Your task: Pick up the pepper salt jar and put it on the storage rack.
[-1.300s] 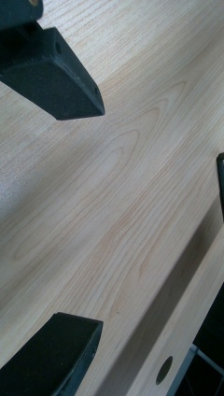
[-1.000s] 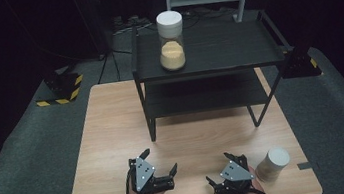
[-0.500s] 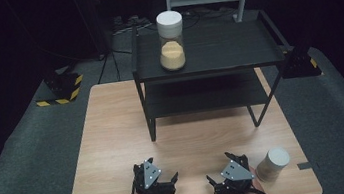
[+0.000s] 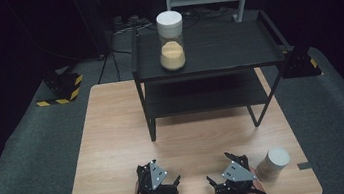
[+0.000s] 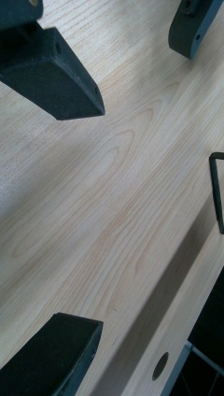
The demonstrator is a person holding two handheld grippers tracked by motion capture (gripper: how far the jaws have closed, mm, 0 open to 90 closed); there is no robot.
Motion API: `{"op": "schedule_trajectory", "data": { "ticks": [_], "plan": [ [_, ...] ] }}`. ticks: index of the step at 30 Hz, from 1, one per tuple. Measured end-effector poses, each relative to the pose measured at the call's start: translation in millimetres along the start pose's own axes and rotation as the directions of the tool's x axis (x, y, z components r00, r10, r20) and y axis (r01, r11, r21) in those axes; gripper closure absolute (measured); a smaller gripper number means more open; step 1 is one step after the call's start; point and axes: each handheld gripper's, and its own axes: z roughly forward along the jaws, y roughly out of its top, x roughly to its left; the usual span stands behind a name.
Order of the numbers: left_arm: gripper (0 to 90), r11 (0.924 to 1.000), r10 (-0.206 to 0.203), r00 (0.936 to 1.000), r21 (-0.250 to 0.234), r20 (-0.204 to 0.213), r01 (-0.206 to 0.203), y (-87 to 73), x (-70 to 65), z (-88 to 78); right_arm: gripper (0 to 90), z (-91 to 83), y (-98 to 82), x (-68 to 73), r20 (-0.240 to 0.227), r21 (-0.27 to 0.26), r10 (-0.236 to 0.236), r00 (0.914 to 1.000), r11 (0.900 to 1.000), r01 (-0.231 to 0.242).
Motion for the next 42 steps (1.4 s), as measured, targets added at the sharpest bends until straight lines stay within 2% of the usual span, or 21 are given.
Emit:
{"op": "schedule_trajectory", "data": {
  "ticks": [4, 8, 19, 23, 30, 42],
  "plan": [
    [1.0, 0.9998, 0.019, 0.9998, 0.011, -0.005, -0.019, 2.0, -2.4, 0.7, 0.0, -0.4, -1.0, -0.3, -0.001, -0.006, -0.001, 1.0, 1.0, 0.001],
    [1.0, 1.0, 0.009, 0.9999, 0.004, -0.015, -0.009, 0.5, -3.4, -0.1, 0.0, -1.7, -2.2, -2.2, -0.007, -0.019, 0.01, 0.9999, 1.0, -0.01],
    [1.0, 0.9998, 0.022, 0.9996, 0.004, -0.019, -0.021, 0.3, -5.4, -0.6, 0.0, -19.8, 5.1, -2.3, 0.011, -0.112, 0.036, 0.9993, 0.993, -0.035],
    [1.0, 0.9998, 0.02, 0.9996, 0.005, -0.02, -0.02, 0.4, -5.7, -0.6, 0.0, -24.1, 8.1, -1.7, 0.013, -0.13, 0.035, 0.9993, 0.991, -0.033],
    [1.0, 0.9997, 0.023, 0.9996, 0.005, -0.018, -0.023, 0.3, -5.3, -0.7, 0.0, -34.4, 12.1, -3.9, 0.008, -0.174, 0.048, 0.9988, 0.984, -0.045],
    [1.0, 0.9991, 0.042, 0.999, 0.003, -0.014, -0.042, 0.2, -6.7, -0.5, 0.0, -62.9, 16.7, -16.0, 0.01, -0.233, 0.112, 0.9937, 0.967, -0.106]
  ]
}}
